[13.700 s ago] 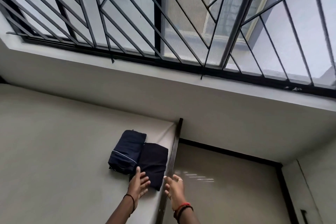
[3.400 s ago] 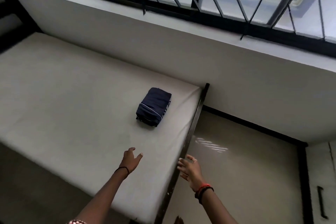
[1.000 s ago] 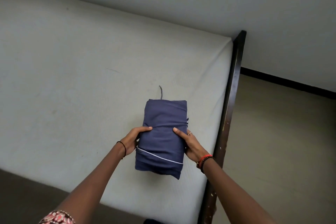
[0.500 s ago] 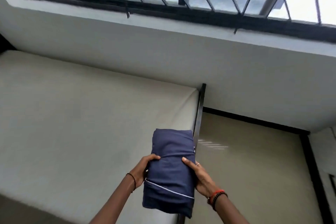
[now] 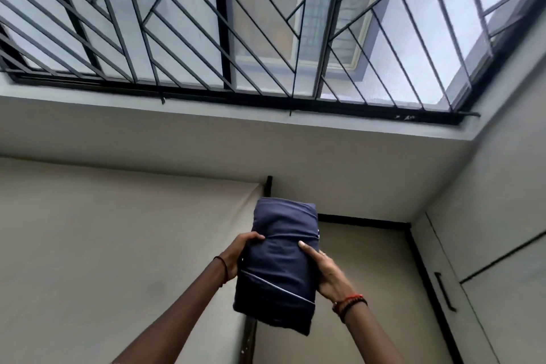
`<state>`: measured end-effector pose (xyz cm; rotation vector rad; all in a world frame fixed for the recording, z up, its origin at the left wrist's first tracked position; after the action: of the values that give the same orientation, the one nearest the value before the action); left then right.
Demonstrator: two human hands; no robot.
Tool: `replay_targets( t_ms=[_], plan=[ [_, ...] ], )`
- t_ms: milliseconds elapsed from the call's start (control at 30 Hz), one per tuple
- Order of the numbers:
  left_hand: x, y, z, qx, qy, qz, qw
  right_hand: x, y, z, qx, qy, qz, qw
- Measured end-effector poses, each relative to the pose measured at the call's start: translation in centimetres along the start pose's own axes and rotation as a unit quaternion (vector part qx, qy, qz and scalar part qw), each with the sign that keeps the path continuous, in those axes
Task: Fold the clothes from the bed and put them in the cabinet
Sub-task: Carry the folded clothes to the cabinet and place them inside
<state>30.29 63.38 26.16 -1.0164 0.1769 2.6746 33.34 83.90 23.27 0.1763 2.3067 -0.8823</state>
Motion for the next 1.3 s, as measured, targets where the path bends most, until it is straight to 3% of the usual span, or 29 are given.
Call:
replay_targets(
  t_ms=[233, 567, 967, 1167, 1300],
  plan=[
    [-2.5, -6.4, 1.1, 0.045, -0.015, -0.083, 0.995, -6.6, 4.5, -0.6, 0.056, 0.064, 0.056, 0.995],
    [-4.9, -17.3, -3.2, 0.127, 0.024, -0.2, 0.971, -17.0, 14.1, 3.4, 0.14, 0.125, 0.163, 0.969],
    [-4.5, -37.5, -7.6, 0.354, 0.059, -0.304, 0.883, -27.7, 29.8, 7.1, 0.308, 0.213, 0.277, 0.885],
    [-2.6, -47.7, -11.6, 0.457, 0.116, -0.33, 0.818, -30.1, 38.5, 9.1, 0.386, 0.202, 0.303, 0.847],
    [-4.0, -54.0, -13.1, 0.48, 0.124, -0.341, 0.799, -30.4, 43.7, 10.5, 0.432, 0.216, 0.307, 0.82]
  ],
)
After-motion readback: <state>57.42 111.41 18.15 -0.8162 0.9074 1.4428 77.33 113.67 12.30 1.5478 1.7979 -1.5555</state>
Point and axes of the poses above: each hand's wrist, its own x-axis towards the middle knuckle, its own y-axis out of the back of the hand, z = x × y, the point moved 1 cm from there along x, towards the middle knuckle, and after that the axes turned 14 degrees about x, right-handed, at the moved point
